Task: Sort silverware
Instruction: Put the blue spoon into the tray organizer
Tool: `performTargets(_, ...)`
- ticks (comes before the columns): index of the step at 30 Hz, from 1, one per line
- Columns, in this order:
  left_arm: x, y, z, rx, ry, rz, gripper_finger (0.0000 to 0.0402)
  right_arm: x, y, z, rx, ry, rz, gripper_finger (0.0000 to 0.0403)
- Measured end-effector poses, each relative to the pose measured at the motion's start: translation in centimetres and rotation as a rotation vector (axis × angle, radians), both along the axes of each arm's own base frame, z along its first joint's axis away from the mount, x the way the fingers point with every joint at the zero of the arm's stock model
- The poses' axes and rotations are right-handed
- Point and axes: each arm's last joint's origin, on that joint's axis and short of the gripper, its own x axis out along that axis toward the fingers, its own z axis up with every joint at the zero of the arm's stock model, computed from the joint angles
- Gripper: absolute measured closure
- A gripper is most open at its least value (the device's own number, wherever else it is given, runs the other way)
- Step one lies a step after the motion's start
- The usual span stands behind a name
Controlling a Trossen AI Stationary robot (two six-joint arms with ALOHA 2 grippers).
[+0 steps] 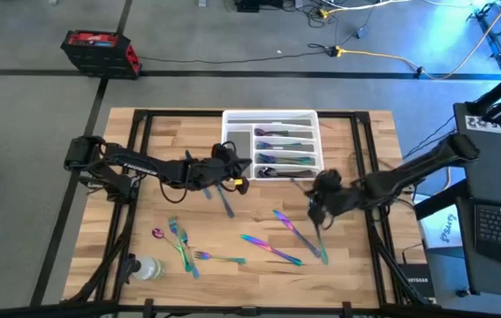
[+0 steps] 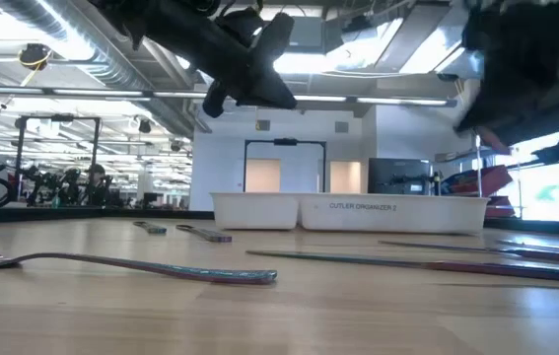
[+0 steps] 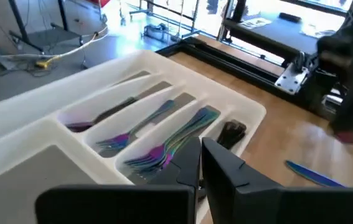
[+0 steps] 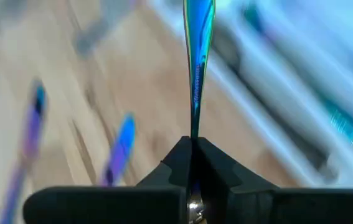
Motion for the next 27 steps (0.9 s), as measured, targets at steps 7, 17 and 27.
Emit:
performTargets(7, 0.6, 0.2, 0.9, -0.11, -0.117, -0.278, 0.0386, -1.6, -2.4, 3.8, 0.02, -0.569, 0.094, 0.0402)
performTargets(17, 2.1, 0.5, 2.6, -0.013, -0.22, -0.664, 0.0243, 0.4, -5.5, 5.6, -0.08, -0.767, 0.365, 0.0402)
performTargets(27, 5.3, 1.2, 1.7, -0.035, -0.202, -0.659, 0.0141, 5.4, -7.8, 5.6, -0.035, -0.708, 0.656, 0.0403)
